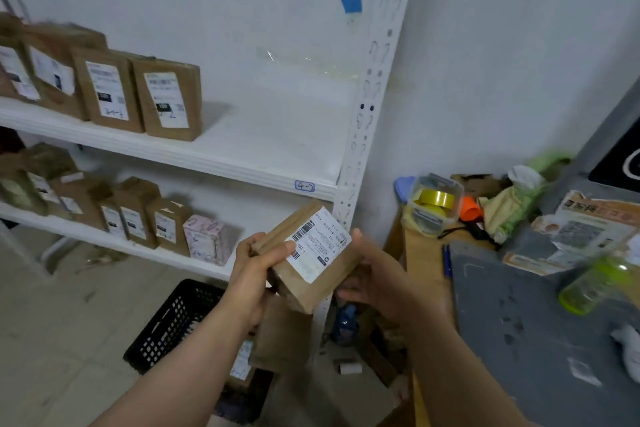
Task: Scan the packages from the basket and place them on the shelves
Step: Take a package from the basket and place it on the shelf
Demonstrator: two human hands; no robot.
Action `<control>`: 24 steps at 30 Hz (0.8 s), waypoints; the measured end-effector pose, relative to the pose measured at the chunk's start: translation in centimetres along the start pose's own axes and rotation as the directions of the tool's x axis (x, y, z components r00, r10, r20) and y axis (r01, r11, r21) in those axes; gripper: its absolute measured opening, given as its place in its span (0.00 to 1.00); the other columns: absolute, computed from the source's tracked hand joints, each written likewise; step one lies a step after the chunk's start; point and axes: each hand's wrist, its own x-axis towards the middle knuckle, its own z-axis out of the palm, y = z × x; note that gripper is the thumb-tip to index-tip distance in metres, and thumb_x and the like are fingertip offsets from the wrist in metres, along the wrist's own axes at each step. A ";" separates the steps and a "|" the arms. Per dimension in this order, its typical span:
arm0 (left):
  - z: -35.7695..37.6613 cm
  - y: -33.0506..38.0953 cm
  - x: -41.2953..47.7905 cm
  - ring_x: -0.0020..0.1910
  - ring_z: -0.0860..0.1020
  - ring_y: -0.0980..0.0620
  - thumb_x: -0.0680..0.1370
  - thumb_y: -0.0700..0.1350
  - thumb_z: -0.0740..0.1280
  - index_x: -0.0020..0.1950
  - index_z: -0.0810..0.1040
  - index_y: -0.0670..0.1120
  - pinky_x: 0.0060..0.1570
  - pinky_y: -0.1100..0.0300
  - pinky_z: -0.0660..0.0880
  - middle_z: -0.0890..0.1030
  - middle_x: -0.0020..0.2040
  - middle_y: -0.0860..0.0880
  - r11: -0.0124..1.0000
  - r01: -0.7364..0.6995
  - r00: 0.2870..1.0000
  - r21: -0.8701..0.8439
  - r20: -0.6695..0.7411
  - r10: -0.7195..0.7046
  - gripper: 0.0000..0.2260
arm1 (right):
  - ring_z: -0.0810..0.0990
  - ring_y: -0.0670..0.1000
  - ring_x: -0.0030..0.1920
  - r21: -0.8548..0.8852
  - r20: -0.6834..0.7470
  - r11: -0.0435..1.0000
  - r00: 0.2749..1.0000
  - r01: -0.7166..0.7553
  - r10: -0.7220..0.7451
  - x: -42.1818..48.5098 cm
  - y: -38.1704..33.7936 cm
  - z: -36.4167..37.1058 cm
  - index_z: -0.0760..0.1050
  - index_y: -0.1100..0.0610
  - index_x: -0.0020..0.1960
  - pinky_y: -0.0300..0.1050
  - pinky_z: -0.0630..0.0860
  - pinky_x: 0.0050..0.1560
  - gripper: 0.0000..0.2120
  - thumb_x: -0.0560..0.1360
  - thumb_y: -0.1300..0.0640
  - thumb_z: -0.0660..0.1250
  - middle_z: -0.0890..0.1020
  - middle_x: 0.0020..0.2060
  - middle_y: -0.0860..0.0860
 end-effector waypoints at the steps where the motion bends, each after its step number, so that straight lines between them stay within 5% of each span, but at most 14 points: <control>1: -0.8 0.8 0.0 0.60 0.81 0.39 0.59 0.53 0.82 0.69 0.72 0.49 0.57 0.38 0.76 0.83 0.60 0.43 1.000 -0.022 1.000 -0.016 -0.001 0.022 0.40 | 0.83 0.59 0.59 -0.042 0.052 0.999 0.998 0.023 -0.021 0.3 -0.9 1.1 0.74 0.49 0.66 0.58 0.81 0.59 0.24 0.75 0.40 0.71 0.80 0.62 0.56; 6: -4.8 5.1 0.6 0.64 0.78 0.37 0.60 0.52 0.83 0.71 0.71 0.47 0.59 0.36 0.77 0.82 0.62 0.41 0.984 -0.133 0.991 -0.116 -0.006 0.133 0.42 | 0.85 0.57 0.55 -0.168 0.177 0.975 0.978 0.143 -0.113 2.0 -5.9 6.7 0.72 0.46 0.65 0.54 0.83 0.54 0.24 0.74 0.57 0.76 0.82 0.58 0.54; 9: -6.8 8.2 1.2 0.61 0.81 0.40 0.64 0.47 0.80 0.70 0.71 0.45 0.48 0.46 0.81 0.82 0.62 0.40 0.974 -0.184 0.982 -0.131 0.029 0.189 0.37 | 0.85 0.55 0.54 -0.215 0.183 0.936 0.953 0.279 -0.242 3.0 -8.6 9.3 0.73 0.46 0.65 0.49 0.84 0.49 0.24 0.73 0.59 0.76 0.82 0.57 0.53; 11: -7.9 10.3 2.3 0.59 0.82 0.42 0.66 0.44 0.80 0.68 0.73 0.47 0.52 0.46 0.81 0.82 0.62 0.42 0.971 -0.214 0.975 -0.107 0.045 0.220 0.33 | 0.85 0.54 0.55 -0.224 0.165 0.907 0.931 0.356 -0.325 4.0 -10.2 10.7 0.73 0.44 0.65 0.50 0.84 0.49 0.26 0.72 0.58 0.78 0.83 0.58 0.53; 16: -9.3 15.6 6.9 0.58 0.82 0.50 0.71 0.42 0.79 0.69 0.77 0.51 0.60 0.52 0.80 0.82 0.60 0.48 0.917 -0.362 0.932 0.165 0.032 0.362 0.28 | 0.85 0.51 0.54 -0.349 0.058 0.797 0.861 0.492 -0.506 6.9 -14.2 14.2 0.72 0.43 0.66 0.50 0.85 0.49 0.27 0.73 0.62 0.76 0.83 0.55 0.49; 18: -9.6 17.5 9.6 0.58 0.81 0.51 0.73 0.40 0.77 0.70 0.77 0.51 0.57 0.56 0.81 0.81 0.61 0.49 0.871 -0.409 0.909 0.273 0.045 0.413 0.26 | 0.84 0.50 0.53 -0.398 0.016 0.767 0.840 0.502 -0.542 8.8 -15.7 15.7 0.71 0.43 0.65 0.47 0.85 0.48 0.28 0.74 0.64 0.75 0.83 0.54 0.47; 22: -10.3 20.7 14.7 0.51 0.82 0.53 0.76 0.39 0.73 0.67 0.78 0.52 0.43 0.66 0.78 0.82 0.58 0.53 0.794 -0.419 0.896 0.441 0.061 0.439 0.21 | 0.83 0.52 0.56 -0.551 -0.051 0.704 0.823 0.449 -0.565 13.9 -18.1 18.1 0.69 0.42 0.68 0.56 0.82 0.56 0.30 0.72 0.62 0.76 0.82 0.54 0.44; 24: -10.8 21.8 17.1 0.51 0.82 0.55 0.79 0.38 0.70 0.68 0.77 0.52 0.45 0.65 0.77 0.81 0.59 0.54 0.783 -0.392 0.910 0.482 0.082 0.406 0.19 | 0.82 0.53 0.57 -0.636 -0.070 0.660 0.822 0.400 -0.566 16.1 -19.1 19.2 0.68 0.44 0.71 0.56 0.81 0.58 0.32 0.72 0.61 0.75 0.81 0.55 0.45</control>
